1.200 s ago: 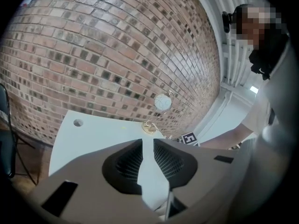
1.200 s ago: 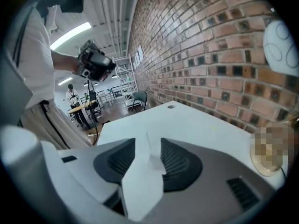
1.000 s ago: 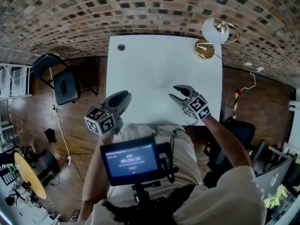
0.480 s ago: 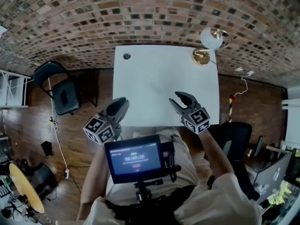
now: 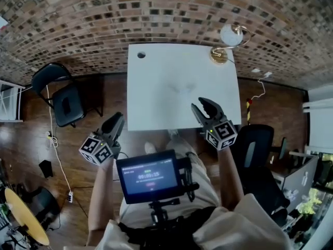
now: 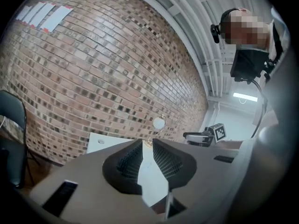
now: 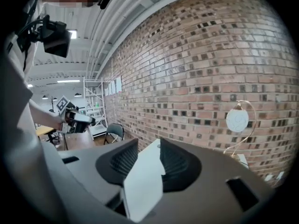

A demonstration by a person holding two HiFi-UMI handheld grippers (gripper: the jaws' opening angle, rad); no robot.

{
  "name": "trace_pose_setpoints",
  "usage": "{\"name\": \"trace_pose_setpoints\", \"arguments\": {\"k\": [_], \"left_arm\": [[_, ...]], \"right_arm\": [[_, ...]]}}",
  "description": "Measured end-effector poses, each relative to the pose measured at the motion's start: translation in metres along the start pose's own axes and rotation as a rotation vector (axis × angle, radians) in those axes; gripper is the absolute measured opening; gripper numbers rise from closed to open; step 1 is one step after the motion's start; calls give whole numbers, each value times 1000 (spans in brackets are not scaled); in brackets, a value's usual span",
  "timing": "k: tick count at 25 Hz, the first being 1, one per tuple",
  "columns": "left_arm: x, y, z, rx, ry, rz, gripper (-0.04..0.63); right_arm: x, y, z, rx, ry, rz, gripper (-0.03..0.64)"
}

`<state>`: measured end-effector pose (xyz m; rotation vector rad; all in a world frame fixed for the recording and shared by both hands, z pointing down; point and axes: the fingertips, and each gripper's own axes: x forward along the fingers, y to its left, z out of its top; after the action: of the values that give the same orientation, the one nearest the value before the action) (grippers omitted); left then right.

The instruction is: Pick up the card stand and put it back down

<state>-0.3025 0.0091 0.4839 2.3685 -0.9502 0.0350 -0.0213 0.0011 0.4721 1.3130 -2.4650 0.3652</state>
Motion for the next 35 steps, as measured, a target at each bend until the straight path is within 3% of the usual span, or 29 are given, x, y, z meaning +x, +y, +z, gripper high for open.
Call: {"name": "trace_pose_setpoints", "arguments": {"k": [6, 15, 24, 29, 35], "left_arm": [[-37, 22, -33, -54, -7, 3, 64], [-48, -11, -51, -27, -16, -30, 64], [-18, -92, -73, -22, 24, -78, 64], [4, -139, -84, 11, 64, -123, 64], [12, -195, -104, 26, 64, -120, 64]], "right_arm": [[-26, 20, 2, 52, -21, -59, 156], [-72, 32, -5, 90, -112, -96, 146], [-156, 5, -26, 99, -123, -127, 132], [-214, -4, -63, 165, -137, -178, 126], [-269, -14, -108, 216, -147, -198, 118]]}}
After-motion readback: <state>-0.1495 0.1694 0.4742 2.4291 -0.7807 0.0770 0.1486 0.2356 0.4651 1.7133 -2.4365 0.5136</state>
